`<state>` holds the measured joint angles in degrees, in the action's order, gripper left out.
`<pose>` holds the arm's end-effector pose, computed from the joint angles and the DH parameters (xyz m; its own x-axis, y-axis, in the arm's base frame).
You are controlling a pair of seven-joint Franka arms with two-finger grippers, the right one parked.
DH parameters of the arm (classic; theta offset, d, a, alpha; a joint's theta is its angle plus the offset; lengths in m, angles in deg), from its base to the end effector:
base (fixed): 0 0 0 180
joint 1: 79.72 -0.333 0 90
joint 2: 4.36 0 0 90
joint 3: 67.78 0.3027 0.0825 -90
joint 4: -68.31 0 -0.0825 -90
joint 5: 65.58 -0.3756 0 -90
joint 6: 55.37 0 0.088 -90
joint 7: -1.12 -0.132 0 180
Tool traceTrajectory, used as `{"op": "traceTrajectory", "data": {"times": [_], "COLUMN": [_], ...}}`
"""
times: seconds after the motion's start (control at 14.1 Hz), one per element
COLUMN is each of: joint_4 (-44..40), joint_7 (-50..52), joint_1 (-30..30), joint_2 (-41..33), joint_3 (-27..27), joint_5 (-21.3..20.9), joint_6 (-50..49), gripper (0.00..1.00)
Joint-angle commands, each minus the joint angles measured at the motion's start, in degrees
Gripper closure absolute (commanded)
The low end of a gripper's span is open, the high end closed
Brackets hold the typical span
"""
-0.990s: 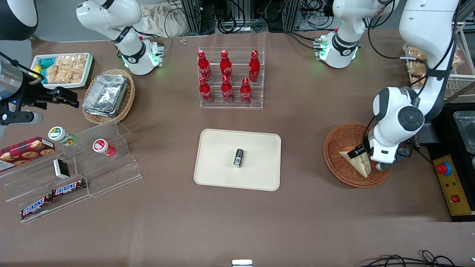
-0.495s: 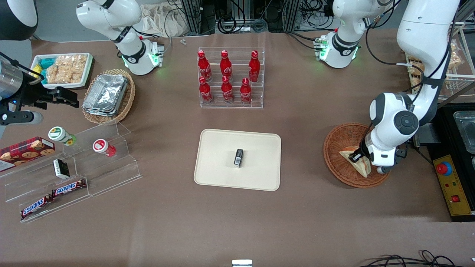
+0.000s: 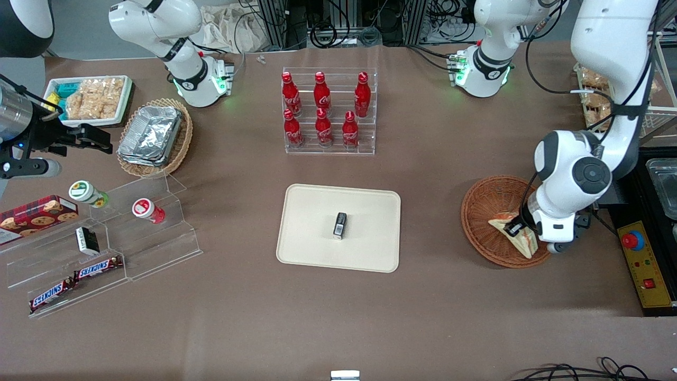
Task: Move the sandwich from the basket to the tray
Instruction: 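Carry the sandwich with the left gripper over to the cream tray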
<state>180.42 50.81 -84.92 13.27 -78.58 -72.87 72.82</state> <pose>0.5947 -0.0494 0.2886 0.7664 0.6422 0.0179 0.6423 -0.7653 -0.0431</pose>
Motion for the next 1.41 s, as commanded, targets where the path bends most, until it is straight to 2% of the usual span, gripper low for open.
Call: {"op": "traceTrajectory", "data": {"times": [0.0, 0.21, 0.35, 0.57, 0.71, 0.99, 1.13, 1.34], "joint_4": [-15.55, -24.2, -27.89, -28.79, -28.35, -28.43, -28.35, -28.43], "joint_7": [1.11, -0.91, -0.92, -5.46, -7.86, -7.6, -7.6, -7.51], "joint_1": [0.89, 0.98, 0.98, 3.25, 8.25, 13.63, 14.86, 15.04], "joint_2": [0.21, -0.48, -0.31, 5.73, 10.65, 20.85, 24.55, 28.6], "joint_3": [-2.82, -7.99, -13.87, -21.89, -21.82, -21.82, -21.73, -21.73], "joint_5": [-1.42, -0.62, -0.62, -1.41, -2.29, -13.08, -16.34, -20.12], "joint_6": [-19.5, -34.02, -36.35, -29.18, -20.91, -10.99, -6.13, -5.67], "gripper": [1.0, 1.0, 1.0, 1.0, 1.0, 1.0, 1.0, 1.0]}}
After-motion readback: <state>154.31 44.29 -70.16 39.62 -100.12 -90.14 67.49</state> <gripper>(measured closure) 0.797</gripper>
